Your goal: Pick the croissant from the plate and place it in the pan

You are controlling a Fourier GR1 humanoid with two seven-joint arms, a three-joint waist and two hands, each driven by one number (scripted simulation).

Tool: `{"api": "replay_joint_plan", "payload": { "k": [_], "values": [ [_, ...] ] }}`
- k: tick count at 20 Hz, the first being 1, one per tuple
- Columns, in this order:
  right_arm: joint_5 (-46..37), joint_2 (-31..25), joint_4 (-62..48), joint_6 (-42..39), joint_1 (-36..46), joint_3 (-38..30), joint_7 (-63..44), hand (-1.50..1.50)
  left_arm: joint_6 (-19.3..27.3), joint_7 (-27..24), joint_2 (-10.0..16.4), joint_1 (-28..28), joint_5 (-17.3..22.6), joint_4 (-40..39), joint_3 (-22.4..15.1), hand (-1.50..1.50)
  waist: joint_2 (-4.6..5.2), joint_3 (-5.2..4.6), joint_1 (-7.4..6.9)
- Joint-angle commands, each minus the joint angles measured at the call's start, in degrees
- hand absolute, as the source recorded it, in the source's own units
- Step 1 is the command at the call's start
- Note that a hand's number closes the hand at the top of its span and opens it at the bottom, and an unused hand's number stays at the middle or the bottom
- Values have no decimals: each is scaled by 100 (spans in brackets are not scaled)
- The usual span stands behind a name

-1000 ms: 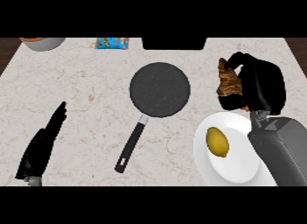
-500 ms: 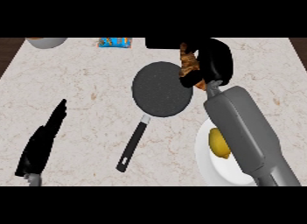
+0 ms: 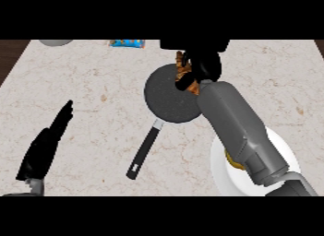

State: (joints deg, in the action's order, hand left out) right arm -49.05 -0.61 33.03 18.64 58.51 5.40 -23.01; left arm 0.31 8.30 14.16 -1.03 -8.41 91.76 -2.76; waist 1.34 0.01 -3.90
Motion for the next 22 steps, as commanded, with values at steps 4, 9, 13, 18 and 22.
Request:
{"api": "replay_joint_plan", "payload": {
  "k": [4, 9, 13, 18, 22],
  "values": [
    [929, 59, -1149, -106, 11, -368, 614, 150, -43, 104, -109, 340, -100, -65, -183, 0, 119, 16, -272],
    [2097, 60, -1328, -187, 154, -1124, 690, -150, -52, -82, -142, 232, -63, -198, -151, 0, 122, 16, -365],
    [2566, 61, -1234, 418, 286, -1321, 1429, -150, -157, 97, -47, 497, -38, -102, -118, 0, 115, 24, -426],
    [2983, 61, -1073, 1464, 292, -1636, 2256, -150, -23, -2, -185, 233, -154, -114, -230, 0, 76, 19, -335],
    [3248, 61, -1138, 2077, 399, -2063, 2480, -150, 40, 30, -189, 165, -140, -121, -134, 0, 44, 11, -134]
  ]
}}
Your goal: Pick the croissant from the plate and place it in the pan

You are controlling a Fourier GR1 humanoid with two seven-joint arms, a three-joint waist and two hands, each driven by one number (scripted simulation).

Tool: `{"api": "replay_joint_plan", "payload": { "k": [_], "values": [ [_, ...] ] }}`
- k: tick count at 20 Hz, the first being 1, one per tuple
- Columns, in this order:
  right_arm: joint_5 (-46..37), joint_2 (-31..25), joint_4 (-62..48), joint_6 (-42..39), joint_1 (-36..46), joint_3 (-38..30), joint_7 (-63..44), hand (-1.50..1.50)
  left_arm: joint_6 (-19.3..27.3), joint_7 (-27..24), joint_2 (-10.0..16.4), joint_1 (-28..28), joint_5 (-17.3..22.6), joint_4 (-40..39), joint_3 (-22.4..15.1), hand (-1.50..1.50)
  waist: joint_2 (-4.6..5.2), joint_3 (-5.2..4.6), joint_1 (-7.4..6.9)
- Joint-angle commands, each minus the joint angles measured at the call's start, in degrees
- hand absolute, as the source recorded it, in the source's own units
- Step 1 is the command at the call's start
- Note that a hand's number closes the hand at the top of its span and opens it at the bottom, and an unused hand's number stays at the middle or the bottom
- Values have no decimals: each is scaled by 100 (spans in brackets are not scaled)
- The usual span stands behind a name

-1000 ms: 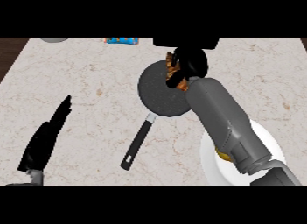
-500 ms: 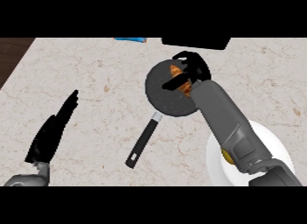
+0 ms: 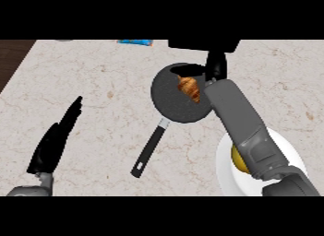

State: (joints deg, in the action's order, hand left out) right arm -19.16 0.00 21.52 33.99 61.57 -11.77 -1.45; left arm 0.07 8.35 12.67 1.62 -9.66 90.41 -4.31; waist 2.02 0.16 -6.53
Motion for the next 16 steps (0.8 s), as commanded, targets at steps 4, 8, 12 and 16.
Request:
{"api": "replay_joint_plan", "payload": {
  "k": [4, 8, 12, 16],
  "values": [
    [635, -159, -34, 776, -10, -845, 647, -150, 157, 27, -54, -34, -46, -81, 126, 0, -50, -8, 298],
    [970, -554, 111, 493, -485, -1190, 1432, -150, 10, 82, 55, -511, 50, 353, 143, 0, -118, -4, 381],
    [1007, -815, 293, 126, -1007, -1139, 2013, -150, -49, -8, 195, -318, 160, -48, 503, 0, -166, -12, 563],
    [1051, -1119, 683, -312, -1519, -991, 1927, -150, 145, -76, -23, -258, -48, -218, 424, 0, -203, -17, 665]
  ]
}}
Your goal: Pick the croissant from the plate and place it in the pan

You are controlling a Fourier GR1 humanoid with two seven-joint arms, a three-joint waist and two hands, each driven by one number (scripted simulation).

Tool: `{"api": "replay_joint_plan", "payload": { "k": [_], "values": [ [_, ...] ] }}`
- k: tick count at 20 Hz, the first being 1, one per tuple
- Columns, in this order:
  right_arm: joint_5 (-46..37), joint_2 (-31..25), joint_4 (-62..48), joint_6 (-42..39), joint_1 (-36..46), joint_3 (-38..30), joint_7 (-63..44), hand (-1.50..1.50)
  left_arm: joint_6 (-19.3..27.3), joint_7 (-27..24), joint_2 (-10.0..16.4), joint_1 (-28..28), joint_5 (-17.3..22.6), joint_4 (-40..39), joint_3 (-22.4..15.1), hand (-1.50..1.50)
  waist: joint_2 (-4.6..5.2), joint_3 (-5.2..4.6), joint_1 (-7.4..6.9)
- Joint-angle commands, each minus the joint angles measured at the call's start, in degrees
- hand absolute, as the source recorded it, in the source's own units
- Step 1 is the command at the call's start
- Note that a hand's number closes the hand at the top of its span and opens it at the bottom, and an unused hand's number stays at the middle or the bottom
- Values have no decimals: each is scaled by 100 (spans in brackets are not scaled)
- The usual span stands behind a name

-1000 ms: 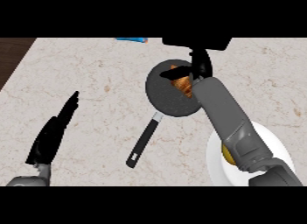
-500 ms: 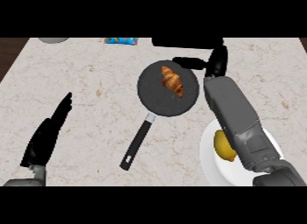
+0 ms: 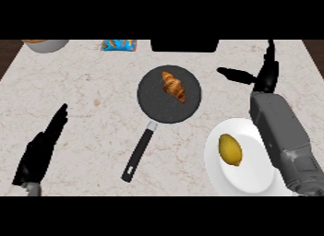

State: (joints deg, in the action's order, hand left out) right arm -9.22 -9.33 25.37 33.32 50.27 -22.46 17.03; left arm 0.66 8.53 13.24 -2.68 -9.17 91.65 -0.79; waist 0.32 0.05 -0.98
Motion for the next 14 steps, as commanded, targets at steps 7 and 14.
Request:
{"api": "replay_joint_plan", "payload": {
  "k": [7, 14],
  "values": [
    [343, -1037, 1078, -1510, -1625, 81, 248, -150, 40, -481, -102, -284, -108, -291, 121, 0, -51, -8, 157],
    [615, -1464, 2291, -2181, -2369, 238, -552, -150, -109, 307, -103, -313, -90, 565, 142, 0, -49, -6, 109]
  ]
}}
